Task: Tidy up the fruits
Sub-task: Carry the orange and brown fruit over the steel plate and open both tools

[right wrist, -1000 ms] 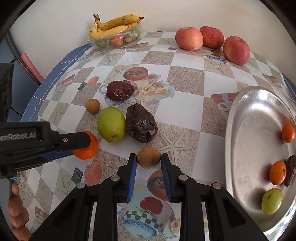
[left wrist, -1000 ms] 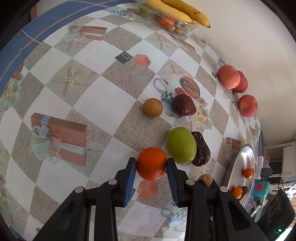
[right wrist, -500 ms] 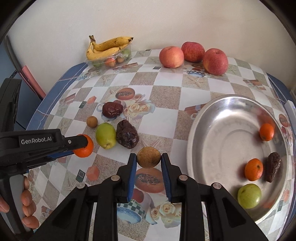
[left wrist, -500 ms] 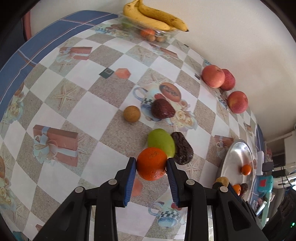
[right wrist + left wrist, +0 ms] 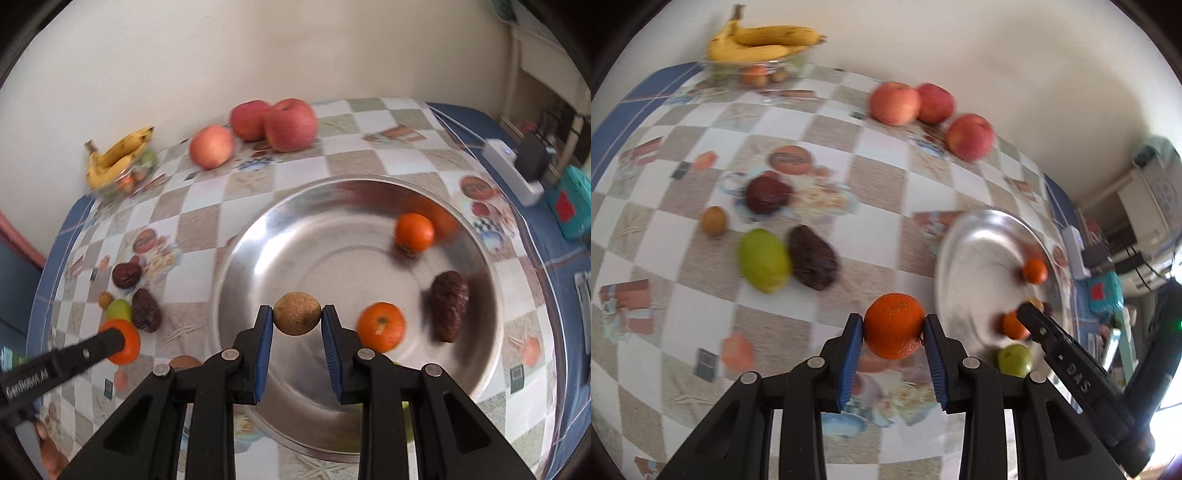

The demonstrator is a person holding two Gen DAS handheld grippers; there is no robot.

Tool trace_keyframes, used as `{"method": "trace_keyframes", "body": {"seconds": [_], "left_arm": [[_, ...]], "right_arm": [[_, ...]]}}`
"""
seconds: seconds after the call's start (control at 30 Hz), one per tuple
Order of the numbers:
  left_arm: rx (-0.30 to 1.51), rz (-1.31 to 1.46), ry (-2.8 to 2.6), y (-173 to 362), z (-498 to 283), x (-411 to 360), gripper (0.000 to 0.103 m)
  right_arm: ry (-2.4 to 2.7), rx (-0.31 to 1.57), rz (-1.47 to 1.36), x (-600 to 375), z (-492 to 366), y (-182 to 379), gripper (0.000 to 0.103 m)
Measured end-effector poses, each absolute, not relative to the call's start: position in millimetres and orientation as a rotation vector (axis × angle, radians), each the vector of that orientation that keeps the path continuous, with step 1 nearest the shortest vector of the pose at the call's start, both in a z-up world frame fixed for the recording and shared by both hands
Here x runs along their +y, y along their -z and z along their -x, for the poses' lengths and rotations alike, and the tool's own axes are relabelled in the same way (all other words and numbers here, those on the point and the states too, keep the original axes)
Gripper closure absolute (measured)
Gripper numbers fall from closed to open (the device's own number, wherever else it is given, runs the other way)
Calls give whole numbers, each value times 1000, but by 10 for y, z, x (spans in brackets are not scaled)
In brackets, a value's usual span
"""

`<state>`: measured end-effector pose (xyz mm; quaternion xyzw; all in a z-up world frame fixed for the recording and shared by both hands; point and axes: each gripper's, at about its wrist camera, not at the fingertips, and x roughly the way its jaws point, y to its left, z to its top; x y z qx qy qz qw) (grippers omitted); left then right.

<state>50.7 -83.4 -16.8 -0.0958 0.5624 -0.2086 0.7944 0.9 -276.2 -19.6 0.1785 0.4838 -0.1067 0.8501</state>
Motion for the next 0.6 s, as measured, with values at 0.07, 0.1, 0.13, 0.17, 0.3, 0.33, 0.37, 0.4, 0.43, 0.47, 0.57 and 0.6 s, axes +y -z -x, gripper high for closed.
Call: {"method": "trace_keyframes", "body": {"seconds": [0.07, 0.1, 0.13, 0.17, 0.3, 0.33, 0.37, 0.4, 0.43, 0.47, 0.57, 0.6], "left_arm": [[1199, 200, 508, 150, -444, -987, 67], [1191, 200, 533, 140, -417, -1049, 67], [1181, 199, 555, 130, -388, -1109, 67], [1174, 195, 569, 128, -368, -1156, 67], [1156, 153, 620, 127, -305, -1333, 64], [1152, 149, 631, 118, -298, -1355, 62], [1148, 146, 637, 110, -293, -1366, 54], [1139, 136, 630, 99, -290, -1370, 51], [1134, 128, 625, 95, -288, -1365, 50], [1133, 123, 619, 97, -295, -1357, 49], [1153, 140, 593, 141, -323, -1304, 49], [1161, 143, 581, 159, -337, -1284, 47]], "right_arm": [[245, 1013, -400, -2864, 35, 191, 75], [253, 1009, -408, -2909, 57, 185, 75], [260, 1006, -412, -2942, 73, 180, 75], [265, 1003, -414, -2969, 87, 176, 75], [279, 997, -417, -3052, 146, 172, 75], [280, 997, -419, -3067, 155, 175, 75], [279, 998, -423, -3077, 163, 183, 75], [278, 1000, -427, -3085, 162, 192, 75], [276, 1001, -431, -3088, 164, 198, 75], [274, 1002, -434, -3089, 162, 204, 75], [270, 1003, -443, -3093, 158, 215, 75], [269, 1004, -442, -3091, 158, 218, 75]]}}
